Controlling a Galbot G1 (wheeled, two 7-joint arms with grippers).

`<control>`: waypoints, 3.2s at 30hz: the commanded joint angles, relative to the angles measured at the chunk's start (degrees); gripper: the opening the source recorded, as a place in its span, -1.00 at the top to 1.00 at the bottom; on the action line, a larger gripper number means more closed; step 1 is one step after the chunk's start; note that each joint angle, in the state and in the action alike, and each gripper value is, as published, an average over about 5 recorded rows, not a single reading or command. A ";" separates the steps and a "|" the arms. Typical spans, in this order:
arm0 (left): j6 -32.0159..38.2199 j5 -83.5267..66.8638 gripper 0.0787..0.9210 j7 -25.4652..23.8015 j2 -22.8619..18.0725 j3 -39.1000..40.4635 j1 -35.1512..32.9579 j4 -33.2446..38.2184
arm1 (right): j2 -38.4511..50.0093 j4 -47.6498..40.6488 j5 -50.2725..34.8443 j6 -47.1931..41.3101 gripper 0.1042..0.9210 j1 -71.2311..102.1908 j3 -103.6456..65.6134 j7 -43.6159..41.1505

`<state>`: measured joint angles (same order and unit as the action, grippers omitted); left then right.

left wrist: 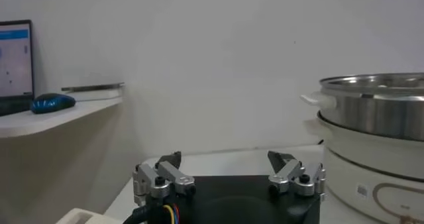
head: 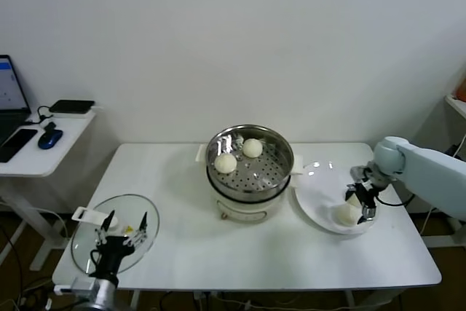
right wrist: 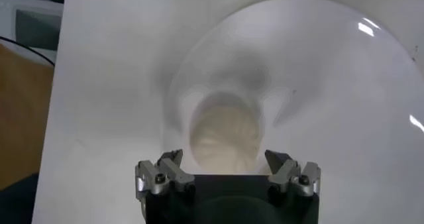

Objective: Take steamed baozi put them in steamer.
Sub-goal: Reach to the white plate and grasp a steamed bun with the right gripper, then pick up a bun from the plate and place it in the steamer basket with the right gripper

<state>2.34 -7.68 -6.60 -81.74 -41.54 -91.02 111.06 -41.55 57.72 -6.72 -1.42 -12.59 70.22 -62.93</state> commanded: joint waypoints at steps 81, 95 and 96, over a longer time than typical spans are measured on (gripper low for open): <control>-0.46 -0.17 -0.77 -0.06 0.53 -1.01 -0.34 1.01 | -17.57 18.85 -2.64 13.53 -0.45 -32.47 9.55 -4.58; -0.30 -0.22 -0.77 0.00 0.47 -1.43 -0.79 0.70 | -26.51 15.97 20.58 26.43 -0.45 -18.79 0.06 -4.29; -0.28 -0.21 -0.77 0.00 0.47 -1.43 -0.78 0.61 | -26.87 15.95 21.70 27.22 -0.45 -18.06 -0.47 -4.32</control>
<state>2.01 -7.88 -6.61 -81.29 -42.92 -91.78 111.85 -62.51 74.38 1.31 17.88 -37.52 75.02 -67.32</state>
